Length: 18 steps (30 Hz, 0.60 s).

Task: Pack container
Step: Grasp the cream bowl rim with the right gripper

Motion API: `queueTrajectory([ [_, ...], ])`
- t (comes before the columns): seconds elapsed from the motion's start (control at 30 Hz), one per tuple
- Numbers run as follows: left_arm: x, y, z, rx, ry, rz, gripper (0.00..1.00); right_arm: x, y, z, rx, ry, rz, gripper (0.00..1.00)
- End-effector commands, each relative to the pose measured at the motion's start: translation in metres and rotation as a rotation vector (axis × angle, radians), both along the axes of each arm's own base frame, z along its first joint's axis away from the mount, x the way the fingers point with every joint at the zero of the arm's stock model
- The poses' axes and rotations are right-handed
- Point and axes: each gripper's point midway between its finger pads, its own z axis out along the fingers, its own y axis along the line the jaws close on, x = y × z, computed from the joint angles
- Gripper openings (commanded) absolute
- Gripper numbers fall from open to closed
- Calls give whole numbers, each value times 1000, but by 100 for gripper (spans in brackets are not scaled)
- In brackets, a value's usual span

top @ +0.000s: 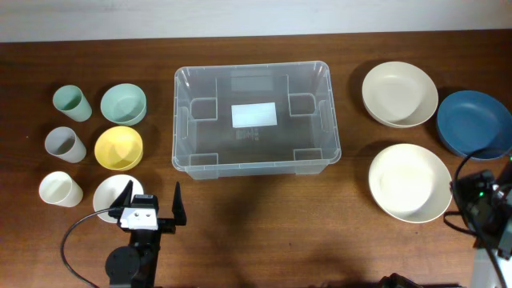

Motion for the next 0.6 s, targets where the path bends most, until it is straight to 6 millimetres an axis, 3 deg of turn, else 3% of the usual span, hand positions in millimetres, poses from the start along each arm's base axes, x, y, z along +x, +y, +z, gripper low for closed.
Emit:
queueTrajectory([
  [0.0,0,2,-2,-5,4,10,99,-6,0,-30,30,95,8,79],
  [0.27,0,2,-2,-5,4,10,99,4,3,-135,179,241,15,83],
  [0.47,0,2,-2,-5,4,10,99,9,5,-178,251,303,21,83],
  [0.57,0,2,-2,-5,4,10,99,10,5,-189,272,329,10,83],
])
